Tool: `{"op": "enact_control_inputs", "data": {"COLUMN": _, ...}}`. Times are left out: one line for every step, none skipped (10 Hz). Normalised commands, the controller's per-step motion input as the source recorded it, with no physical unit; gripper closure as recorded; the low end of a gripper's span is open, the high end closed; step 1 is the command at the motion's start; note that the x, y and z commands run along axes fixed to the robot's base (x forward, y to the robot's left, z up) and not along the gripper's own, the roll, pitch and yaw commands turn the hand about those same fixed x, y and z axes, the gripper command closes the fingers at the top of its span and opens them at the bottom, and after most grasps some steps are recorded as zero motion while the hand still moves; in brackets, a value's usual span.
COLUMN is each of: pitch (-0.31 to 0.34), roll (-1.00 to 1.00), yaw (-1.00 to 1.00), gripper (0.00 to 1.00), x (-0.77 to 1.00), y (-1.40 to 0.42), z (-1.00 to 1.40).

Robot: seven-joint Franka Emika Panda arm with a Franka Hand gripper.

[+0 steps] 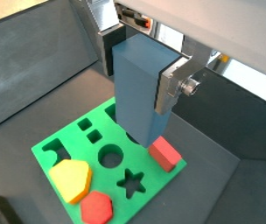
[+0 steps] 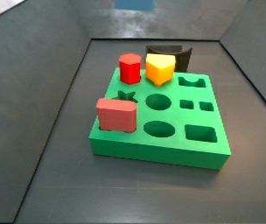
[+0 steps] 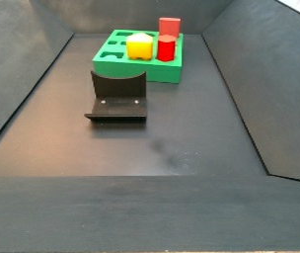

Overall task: Pick up the rectangle object. Move up. Place the rectangle object on the fixture. Regrasp the rectangle object. Move to above the board. Insert the rectangle object.
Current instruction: Insert the rectangle object.

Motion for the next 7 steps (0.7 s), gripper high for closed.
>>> {"op": "enact_control_inputs", "data": {"pitch": -0.036, "roll": -0.03, "yaw": -0.02, "gripper": 1.00, "x": 0.51, "y": -0.19, "z": -0.24}}
{"op": "enact_control_inputs", "data": {"pitch": -0.047, "roll": -0.03, "yaw": -0.02, "gripper": 1.00, "x": 0.52, "y": -0.21, "z": -0.26}}
{"op": "enact_control_inputs", "data": {"pitch": -0.059, "roll": -0.02, "yaw": -0.02, "gripper": 1.00, "x": 0.51, "y": -0.22, "z": -0.26}}
{"op": "enact_control_inputs", "data": {"pitch": -0.059, "roll": -0.02, "yaw": -0.03, "gripper": 1.00, "x": 0.52, "y": -0.23, "z": -0.27}}
{"op": "enact_control_inputs", "data": {"pitch": -0.066, "roll": 0.00, "yaw": -0.04, "gripper": 1.00, "x": 0.52, "y": -0.26, "z": -0.31}}
{"op": "enact_control_inputs", "data": {"pitch": -0.094, "roll": 0.00, "yaw": -0.05, "gripper": 1.00, "x": 0.51, "y": -0.27, "z": -0.36}}
{"op": "enact_control_inputs", "data": {"pitch": -0.143, "roll": 0.00, "yaw": -0.08, "gripper": 1.00, "x": 0.51, "y": -0.31, "z": -0.44}}
